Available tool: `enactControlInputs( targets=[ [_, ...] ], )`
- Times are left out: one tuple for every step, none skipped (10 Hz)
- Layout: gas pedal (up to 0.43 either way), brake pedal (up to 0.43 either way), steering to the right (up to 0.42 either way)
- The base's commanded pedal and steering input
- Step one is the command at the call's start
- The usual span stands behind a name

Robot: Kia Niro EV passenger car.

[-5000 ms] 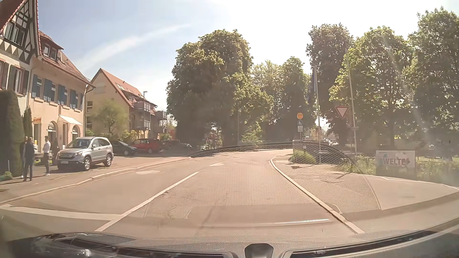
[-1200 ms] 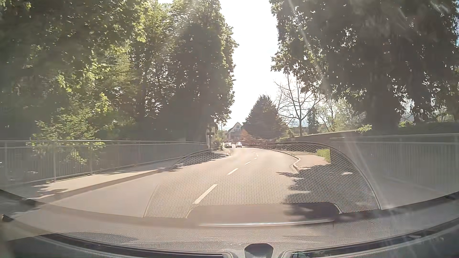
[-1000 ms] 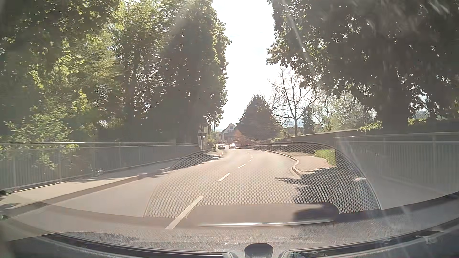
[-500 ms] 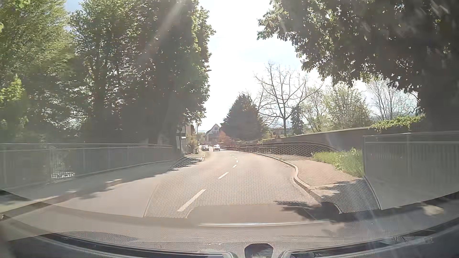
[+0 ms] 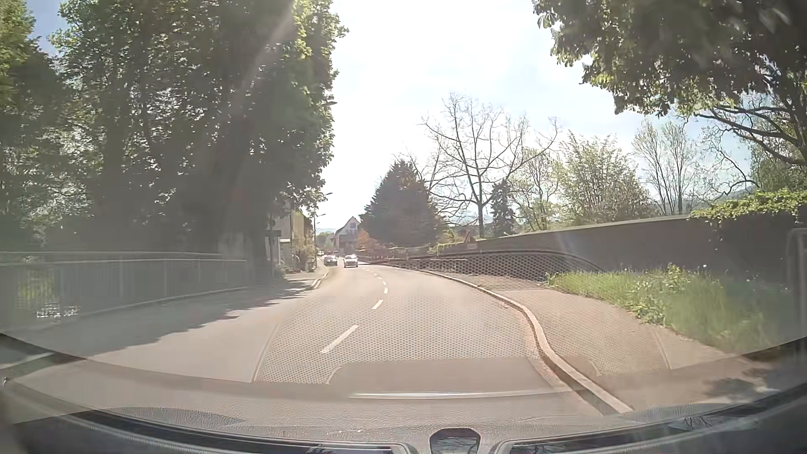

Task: Follow the waypoints while adhering to traffic rules and regulations

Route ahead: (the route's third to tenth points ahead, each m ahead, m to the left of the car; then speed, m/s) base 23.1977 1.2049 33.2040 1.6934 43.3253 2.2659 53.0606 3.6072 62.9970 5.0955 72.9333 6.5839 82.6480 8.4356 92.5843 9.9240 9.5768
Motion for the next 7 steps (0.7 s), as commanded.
enactControlInputs(
  targets=[
    [0.110,0.000,0.037],
    [0.110,0.000,0.033],
    [0.110,0.000,0.026],
    [0.110,0.000,0.021],
    [0.110,0.000,0.017],
    [0.110,0.000,0.015],
    [0.110,0.000,0.009]
  ],
)
